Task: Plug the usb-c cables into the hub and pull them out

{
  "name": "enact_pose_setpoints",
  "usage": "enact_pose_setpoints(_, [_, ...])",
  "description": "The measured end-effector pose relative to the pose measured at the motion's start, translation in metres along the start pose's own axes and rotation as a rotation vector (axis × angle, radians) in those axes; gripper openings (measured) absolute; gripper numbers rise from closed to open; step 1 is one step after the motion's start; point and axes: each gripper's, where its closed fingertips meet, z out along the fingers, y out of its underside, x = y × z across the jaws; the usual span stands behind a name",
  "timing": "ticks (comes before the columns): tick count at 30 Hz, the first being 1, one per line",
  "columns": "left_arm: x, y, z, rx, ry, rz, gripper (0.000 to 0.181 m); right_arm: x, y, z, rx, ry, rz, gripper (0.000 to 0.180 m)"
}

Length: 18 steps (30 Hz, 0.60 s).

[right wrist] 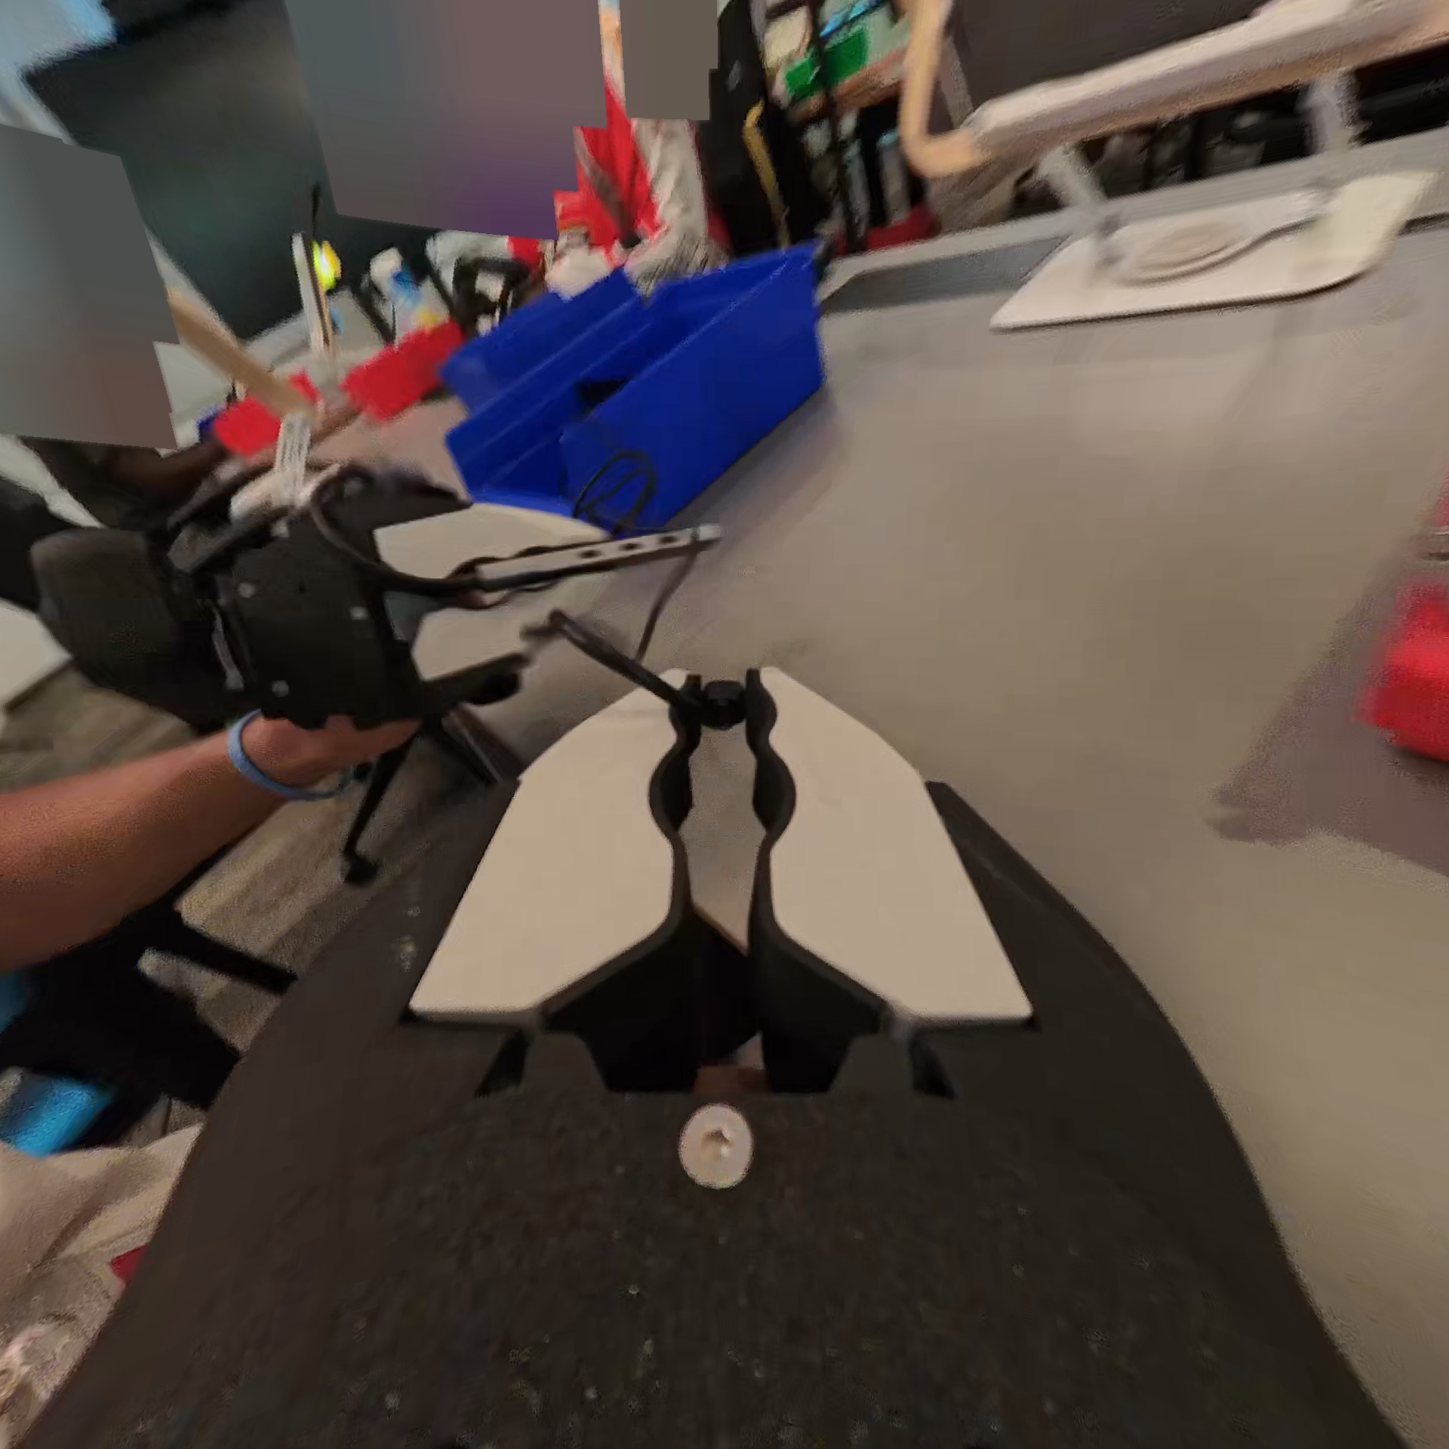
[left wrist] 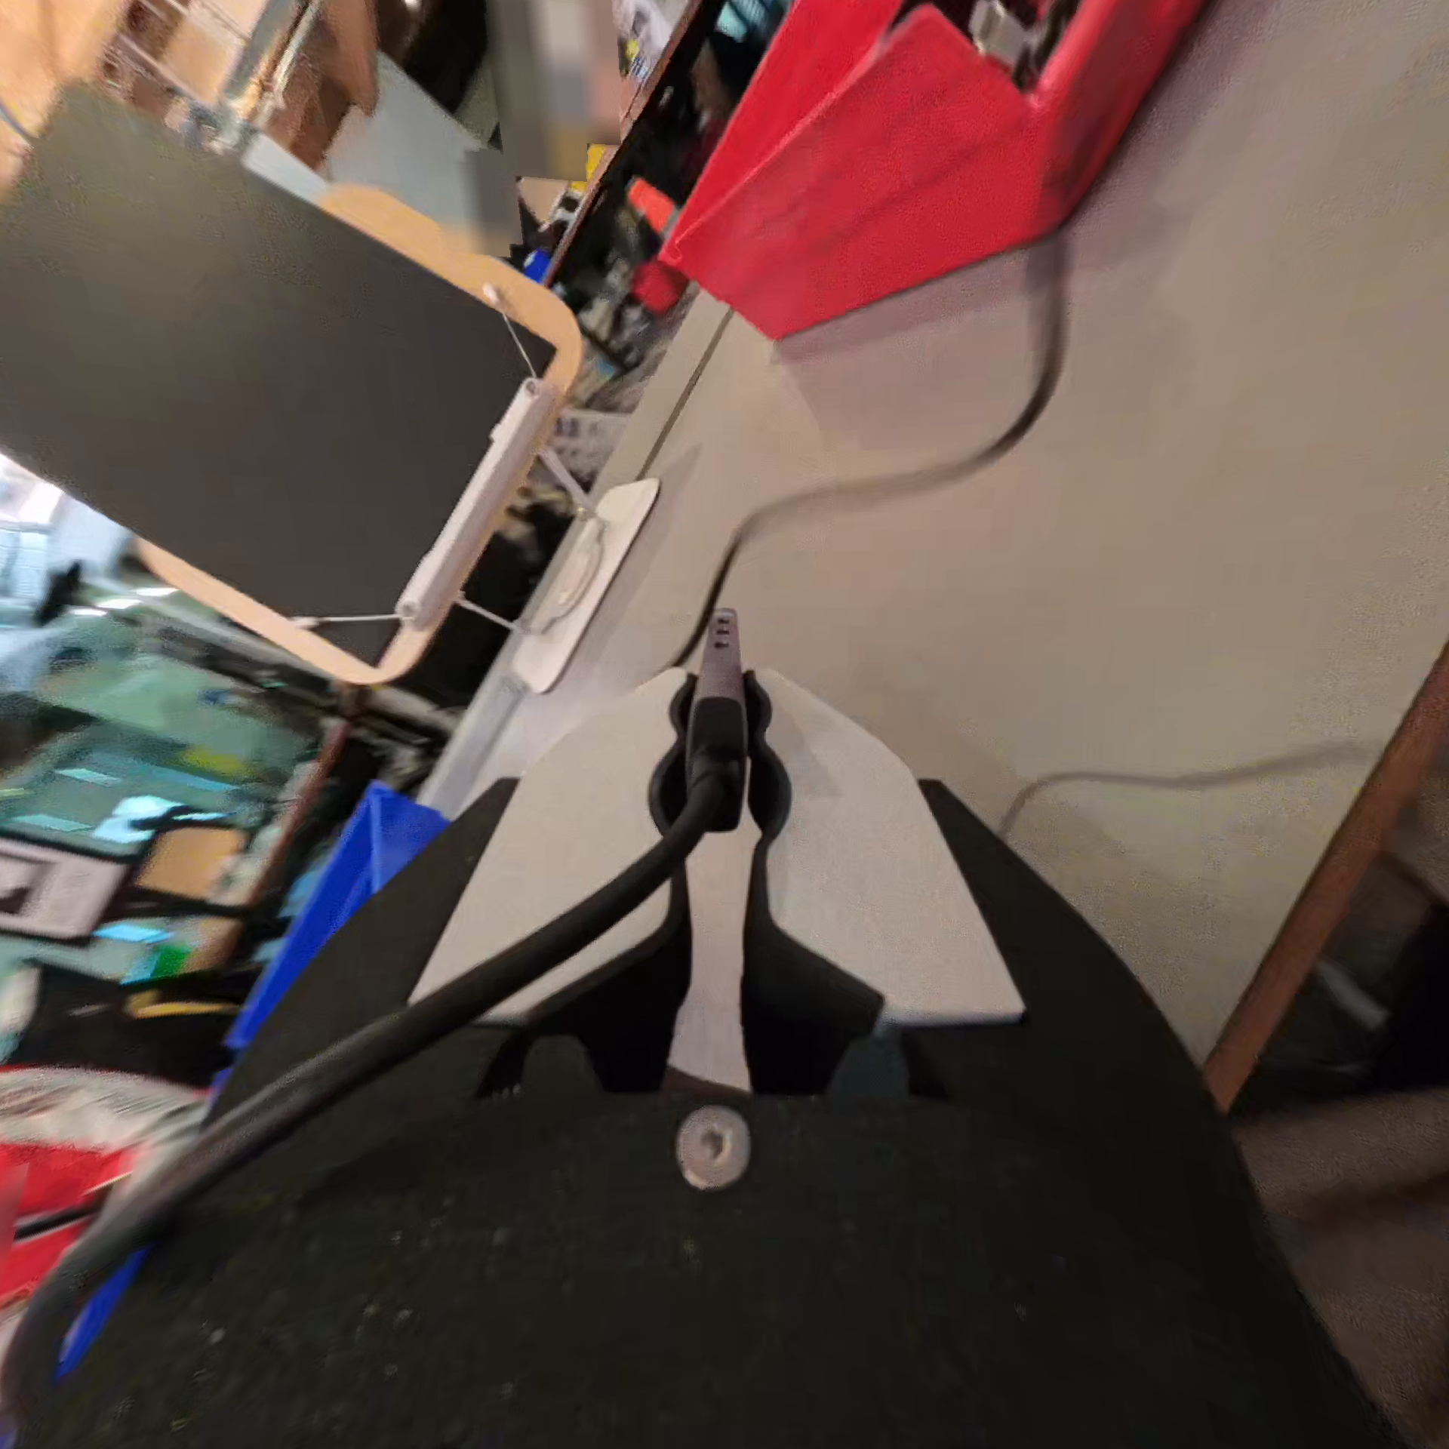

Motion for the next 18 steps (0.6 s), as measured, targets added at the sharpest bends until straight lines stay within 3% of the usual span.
enact_pose_setpoints(3, [-0.01, 0.012, -0.005, 0.027, 0.068, -0.076, 0.009, 0.029, -0.01, -0.02, -0.001, -0.009, 0.078, 0.01])
enact_pose_setpoints(7, [0.053, 0.005, -0.01, 0.067, 0.338, -0.003, 0.009, 0.063, -0.004, -0.023, 0.025, 0.096, 0.201, 0.01])
enact_pose_setpoints(10, [0.081, -0.011, -0.021, 0.104, 0.452, 0.007, 0.009, 0.089, -0.004, -0.028, 0.079, 0.205, 0.27, 0.01])
enact_pose_setpoints(15, [0.082, -0.027, -0.024, 0.094, 0.453, -0.043, 0.009, 0.046, -0.029, 0.016, -0.043, 0.081, -0.062, 0.01])
enact_pose_setpoints(18, [0.073, -0.017, -0.021, 0.048, 0.43, -0.124, 0.009, 0.015, -0.038, 0.068, -0.25, -0.001, -0.349, 0.01])
